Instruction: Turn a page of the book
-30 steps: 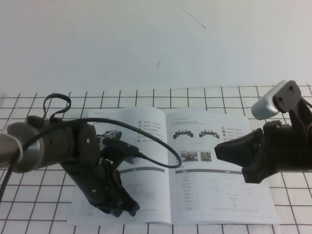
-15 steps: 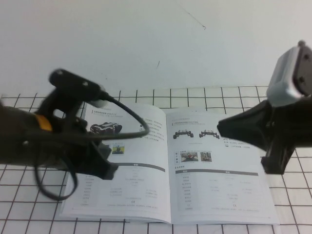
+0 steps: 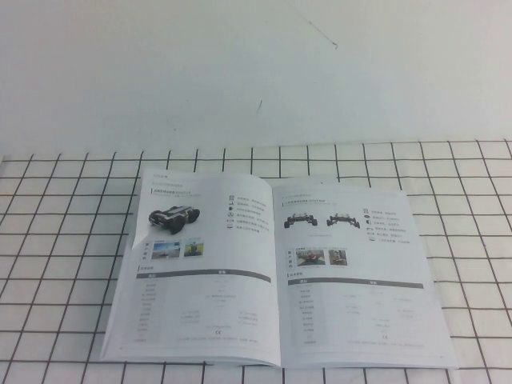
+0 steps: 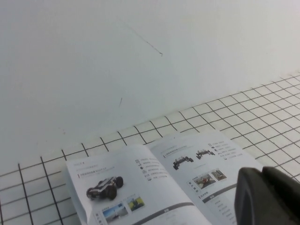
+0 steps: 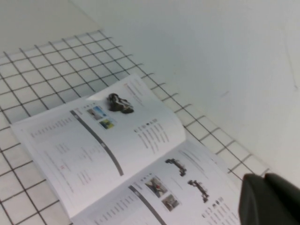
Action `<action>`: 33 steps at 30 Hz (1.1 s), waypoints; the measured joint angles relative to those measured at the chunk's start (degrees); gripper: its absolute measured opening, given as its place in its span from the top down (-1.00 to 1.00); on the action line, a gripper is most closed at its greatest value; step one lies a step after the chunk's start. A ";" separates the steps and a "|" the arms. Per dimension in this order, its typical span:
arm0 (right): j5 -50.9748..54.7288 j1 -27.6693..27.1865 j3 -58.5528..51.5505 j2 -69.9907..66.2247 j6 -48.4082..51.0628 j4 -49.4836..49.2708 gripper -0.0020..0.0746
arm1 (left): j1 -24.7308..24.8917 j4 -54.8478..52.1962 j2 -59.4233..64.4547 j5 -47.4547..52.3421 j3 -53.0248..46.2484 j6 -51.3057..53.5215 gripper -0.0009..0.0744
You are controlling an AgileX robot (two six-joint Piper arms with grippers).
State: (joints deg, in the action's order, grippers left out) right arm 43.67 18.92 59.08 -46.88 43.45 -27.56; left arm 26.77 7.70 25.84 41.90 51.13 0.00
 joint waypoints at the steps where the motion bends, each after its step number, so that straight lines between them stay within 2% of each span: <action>1: -0.06 0.00 -0.91 2.27 -2.18 2.20 0.95 | 0.00 -1.07 -2.02 0.00 -1.51 -1.61 0.98; 8: -4.38 0.00 -11.14 17.04 -12.49 11.38 0.95 | 0.00 -2.75 -6.86 -2.50 -14.01 -7.68 0.98; 13: -8.93 0.00 -21.63 24.68 -13.74 12.02 0.95 | 0.00 -3.11 -6.86 -19.97 -25.19 -9.59 0.98; 18: -9.98 0.00 -29.97 26.08 -13.74 12.39 0.95 | 0.00 -4.14 -6.74 -35.79 -35.32 -7.79 0.98; 33: -10.75 0.00 -46.29 26.08 -13.74 12.67 0.95 | 0.00 -4.38 -6.74 -32.40 -44.10 -7.29 0.98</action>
State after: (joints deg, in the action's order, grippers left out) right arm 32.92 18.92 12.79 -20.79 29.71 -14.89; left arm 26.77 3.32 19.11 9.51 7.03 -7.29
